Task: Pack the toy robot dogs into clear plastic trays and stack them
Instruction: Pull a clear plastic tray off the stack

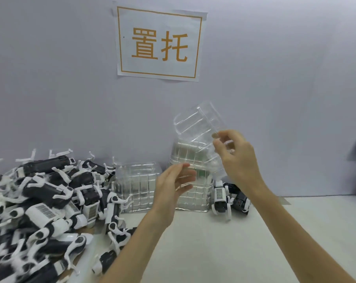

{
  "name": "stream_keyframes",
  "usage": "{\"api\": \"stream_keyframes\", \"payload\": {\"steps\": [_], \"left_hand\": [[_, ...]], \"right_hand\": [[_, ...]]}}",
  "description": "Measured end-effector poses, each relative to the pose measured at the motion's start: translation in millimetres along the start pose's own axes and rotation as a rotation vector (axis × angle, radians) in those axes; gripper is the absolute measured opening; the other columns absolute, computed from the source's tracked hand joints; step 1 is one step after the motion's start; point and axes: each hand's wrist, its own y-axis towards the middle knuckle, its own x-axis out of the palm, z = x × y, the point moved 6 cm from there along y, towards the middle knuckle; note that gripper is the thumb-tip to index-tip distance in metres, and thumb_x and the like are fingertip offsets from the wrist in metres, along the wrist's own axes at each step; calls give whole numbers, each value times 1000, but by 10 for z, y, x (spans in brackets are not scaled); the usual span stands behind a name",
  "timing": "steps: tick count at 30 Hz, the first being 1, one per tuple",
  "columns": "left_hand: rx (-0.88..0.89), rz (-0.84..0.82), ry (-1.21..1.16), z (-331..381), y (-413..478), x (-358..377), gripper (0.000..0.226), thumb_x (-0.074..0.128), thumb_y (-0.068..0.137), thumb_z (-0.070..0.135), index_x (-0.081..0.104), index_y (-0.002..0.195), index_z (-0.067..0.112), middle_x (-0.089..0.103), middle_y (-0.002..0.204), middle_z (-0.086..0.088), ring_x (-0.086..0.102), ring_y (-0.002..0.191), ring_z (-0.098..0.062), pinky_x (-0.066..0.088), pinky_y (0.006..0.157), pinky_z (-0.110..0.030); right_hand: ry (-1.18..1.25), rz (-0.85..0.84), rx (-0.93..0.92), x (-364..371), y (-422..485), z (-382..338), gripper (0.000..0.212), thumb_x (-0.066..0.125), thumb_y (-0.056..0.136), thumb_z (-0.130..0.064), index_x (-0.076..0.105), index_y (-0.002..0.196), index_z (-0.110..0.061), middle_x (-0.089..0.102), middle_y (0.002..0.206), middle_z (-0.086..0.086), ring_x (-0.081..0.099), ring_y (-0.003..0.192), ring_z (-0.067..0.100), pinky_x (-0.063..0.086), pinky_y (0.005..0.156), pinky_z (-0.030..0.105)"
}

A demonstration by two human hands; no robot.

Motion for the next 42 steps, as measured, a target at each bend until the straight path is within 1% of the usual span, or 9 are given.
{"api": "stream_keyframes", "payload": {"steps": [3,7,14,19,28,33,35,39,42], "left_hand": [[76,-103,95,220,-460,-70,31,56,95,39,71,112,18,73,107,-8,70,93,-21,57,78,-28],[89,-73,230,347,-938,-267,24,57,99,25,65,120,15,70,92,-5,69,84,-22,57,77,-30],[74,-130,335,378,-1665,-387,22,51,102,14,71,111,13,76,101,-9,74,90,-28,58,78,-28],[55,-25,214,338,-1933,-428,19,58,97,7,76,98,11,76,95,-15,75,88,-28,58,69,-26],[27,111,168,249,-2110,-426,7,81,66,26,79,71,22,76,81,-16,75,79,-26,58,64,-26],[29,7,161,177,-2204,-435,25,64,86,29,74,98,9,76,95,-16,74,90,-31,58,69,-27],[23,48,131,137,-2226,-534,28,58,91,24,69,104,2,76,92,-14,75,87,-28,58,67,-25],[22,211,-105,76,-2288,-861,20,58,86,24,67,92,8,72,75,-4,72,69,-15,58,60,-23],[-1,306,-246,-37,-2347,-1093,19,59,83,26,67,91,11,70,70,0,69,63,-11,57,57,-22]], "right_hand": [[146,-32,69,74,-499,-75,14,65,95,-19,64,98,-32,65,91,-7,63,83,14,50,71,22],[303,-50,177,184,-1105,-141,11,64,95,-21,65,99,-32,67,86,-11,67,80,12,52,72,24],[470,-170,236,358,-1911,-434,16,66,94,-21,67,110,-23,67,87,-8,70,78,11,53,70,21],[479,-199,328,340,-2205,-524,36,78,75,-43,67,107,-32,64,87,-12,67,73,19,56,71,25],[500,-79,357,199,-2412,-482,19,77,85,-17,69,100,-23,66,77,-6,73,71,16,57,66,23],[520,41,367,55,-2488,-391,18,72,89,-11,68,100,-25,65,81,2,74,70,19,56,62,22],[496,101,370,-50,-2482,-304,18,71,90,-11,68,101,-26,66,85,3,74,70,18,55,66,21],[194,114,270,-218,-2372,-87,22,68,93,-17,69,104,-36,69,85,-18,66,83,-3,45,78,10],[-187,-10,223,-124,-2264,141,24,67,92,-15,72,109,-31,66,79,-23,61,86,-4,42,97,34]]}}
